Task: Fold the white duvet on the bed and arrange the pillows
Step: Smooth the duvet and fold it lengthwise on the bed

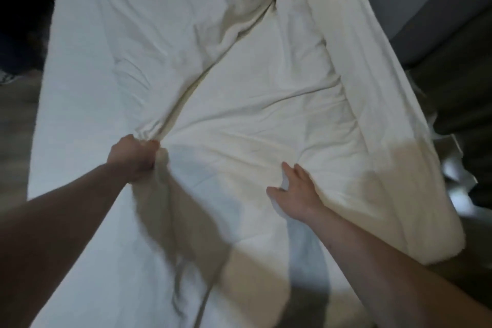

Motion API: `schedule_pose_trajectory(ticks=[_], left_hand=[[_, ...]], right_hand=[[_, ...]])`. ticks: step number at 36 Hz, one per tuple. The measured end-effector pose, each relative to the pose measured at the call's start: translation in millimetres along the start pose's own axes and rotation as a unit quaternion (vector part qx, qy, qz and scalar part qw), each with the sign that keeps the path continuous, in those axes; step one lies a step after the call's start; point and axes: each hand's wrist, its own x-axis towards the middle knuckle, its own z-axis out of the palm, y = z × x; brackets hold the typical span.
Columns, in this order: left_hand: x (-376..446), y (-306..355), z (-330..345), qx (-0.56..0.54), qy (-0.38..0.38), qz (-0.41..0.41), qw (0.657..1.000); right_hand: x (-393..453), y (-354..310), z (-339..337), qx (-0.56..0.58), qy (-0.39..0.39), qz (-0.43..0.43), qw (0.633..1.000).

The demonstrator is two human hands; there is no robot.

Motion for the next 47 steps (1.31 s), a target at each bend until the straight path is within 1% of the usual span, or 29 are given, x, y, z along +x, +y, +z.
schedule_pose_trajectory(ticks=[3,8,11,13,14,16,18,19,21,23,26,29,34,37,44,47], left_hand=[[6.3,26.6,-12.5,-0.01,0.002,0.033,0.999],[14.9,85.3,-23.4,-0.052,0.077,0.187,0.978],[20.0,115.1,-17.6,0.007,0.128,0.285,0.95],[27.2,122.0,-4.8,0.1,0.129,0.328,0.93],[30.8,123.2,5.9,0.158,0.104,0.327,0.926],[36.4,121.1,31.4,0.256,0.02,0.267,0.929],[40.5,115.3,58.8,0.29,-0.05,0.193,0.936],[42.1,113.4,71.6,0.297,-0.059,0.173,0.937],[45.5,112.7,90.0,0.314,-0.053,0.155,0.935],[54.3,117.2,99.2,0.324,-0.064,0.141,0.933],[72.7,123.5,99.8,0.336,-0.104,0.128,0.927],[81.9,127.1,98.3,0.341,-0.138,0.128,0.921],[81.9,128.4,98.9,0.342,-0.136,0.115,0.922],[81.8,129.4,98.0,0.345,-0.136,0.119,0.921],[86.4,116.0,99.1,0.324,-0.106,0.164,0.925],[89.8,107.8,99.2,0.303,-0.09,0.183,0.931]], right_hand=[[7.5,2.7,6.5,-0.007,-0.007,0.012,1.0],[22.6,3.2,13.2,-0.021,-0.039,0.026,0.999],[30.5,3.9,27.3,-0.05,-0.051,0.048,0.996],[33.1,4.4,42.8,-0.062,-0.041,0.057,0.996],[35.2,6.0,50.4,-0.063,-0.035,0.063,0.995],[42.7,10.6,63.0,-0.068,-0.016,0.065,0.995],[54.4,16.9,76.4,-0.058,0.021,0.057,0.996],[58.1,18.4,81.8,-0.056,0.043,0.051,0.996],[63.9,18.3,90.5,-0.056,0.084,0.047,0.994],[68.3,21.4,97.9,-0.067,0.109,0.043,0.991],[71.8,22.7,99.6,-0.087,0.128,0.032,0.987],[73.5,20.8,99.3,-0.089,0.125,0.049,0.987],[80.3,17.5,101.3,-0.106,0.12,0.076,0.984],[82.2,18.1,100.7,-0.107,0.112,0.074,0.985],[79.7,12.2,97.6,-0.11,0.094,0.099,0.985],[78.1,6.3,99.9,-0.111,0.1,0.115,0.982]])
